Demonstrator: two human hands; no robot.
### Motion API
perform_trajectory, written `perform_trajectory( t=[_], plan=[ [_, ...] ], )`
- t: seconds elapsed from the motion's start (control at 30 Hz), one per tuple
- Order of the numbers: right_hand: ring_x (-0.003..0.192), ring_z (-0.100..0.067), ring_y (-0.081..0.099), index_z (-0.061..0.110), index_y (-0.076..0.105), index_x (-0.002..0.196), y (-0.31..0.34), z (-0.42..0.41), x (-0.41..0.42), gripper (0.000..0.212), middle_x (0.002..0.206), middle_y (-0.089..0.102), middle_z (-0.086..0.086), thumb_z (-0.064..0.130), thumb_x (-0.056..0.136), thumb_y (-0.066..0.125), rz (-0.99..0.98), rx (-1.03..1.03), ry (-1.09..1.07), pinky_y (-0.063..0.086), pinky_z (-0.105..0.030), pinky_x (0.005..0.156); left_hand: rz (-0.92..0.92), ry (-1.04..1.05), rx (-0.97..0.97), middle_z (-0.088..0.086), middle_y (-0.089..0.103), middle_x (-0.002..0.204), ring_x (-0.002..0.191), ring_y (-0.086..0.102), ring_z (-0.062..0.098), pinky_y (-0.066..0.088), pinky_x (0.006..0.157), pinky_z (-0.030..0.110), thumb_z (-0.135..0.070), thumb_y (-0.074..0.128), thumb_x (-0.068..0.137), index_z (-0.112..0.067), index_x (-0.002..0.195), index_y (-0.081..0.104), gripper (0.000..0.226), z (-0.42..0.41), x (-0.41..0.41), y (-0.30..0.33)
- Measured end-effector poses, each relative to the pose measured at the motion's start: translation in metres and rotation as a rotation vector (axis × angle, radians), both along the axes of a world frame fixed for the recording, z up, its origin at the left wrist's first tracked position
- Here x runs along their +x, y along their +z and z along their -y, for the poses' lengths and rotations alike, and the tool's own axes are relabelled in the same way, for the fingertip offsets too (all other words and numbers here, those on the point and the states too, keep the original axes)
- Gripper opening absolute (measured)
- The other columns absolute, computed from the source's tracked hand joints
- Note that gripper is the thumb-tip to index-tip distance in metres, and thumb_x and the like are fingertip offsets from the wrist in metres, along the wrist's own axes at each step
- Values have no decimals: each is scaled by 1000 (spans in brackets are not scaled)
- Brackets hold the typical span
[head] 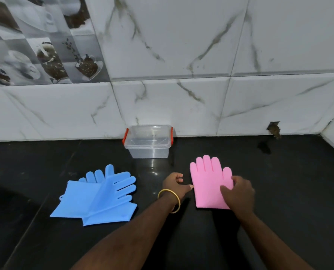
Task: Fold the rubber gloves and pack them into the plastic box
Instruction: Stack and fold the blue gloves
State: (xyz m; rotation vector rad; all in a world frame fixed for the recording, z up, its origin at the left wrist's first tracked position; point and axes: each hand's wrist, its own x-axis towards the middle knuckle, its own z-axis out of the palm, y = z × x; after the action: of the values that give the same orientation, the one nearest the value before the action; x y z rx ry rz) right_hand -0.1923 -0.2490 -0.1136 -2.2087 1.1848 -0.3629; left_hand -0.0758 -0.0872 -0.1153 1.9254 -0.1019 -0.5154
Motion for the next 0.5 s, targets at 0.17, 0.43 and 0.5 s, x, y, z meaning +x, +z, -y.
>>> perform_trajectory(
  t=[0.17,0.43,0.5],
  plan=[
    [109,-36,55,9,63,117,23,-58,40,45,118,58,-17,27,78,76,146,-163,81,45,-44,91,40,34,45,-4,69,88,82,65,9,53,77,20,-23,87,66,-22,87,65,30,-55,29,7],
    [95,-13,60,15,66,109,9,-176,99,39,107,65,-4,28,75,81,77,186,436,44,-25,85,115,168,-23,-4,68,69,68,62,11,51,66,18,-24,75,79,-12,77,69,13,-164,86,23],
    [93,-10,58,20,64,110,0,-205,105,42,106,62,1,32,73,81,13,237,509,41,-22,80,153,224,-10,1,64,66,66,57,15,50,69,29,-25,70,83,-6,72,67,22,-195,105,25]
  ],
)
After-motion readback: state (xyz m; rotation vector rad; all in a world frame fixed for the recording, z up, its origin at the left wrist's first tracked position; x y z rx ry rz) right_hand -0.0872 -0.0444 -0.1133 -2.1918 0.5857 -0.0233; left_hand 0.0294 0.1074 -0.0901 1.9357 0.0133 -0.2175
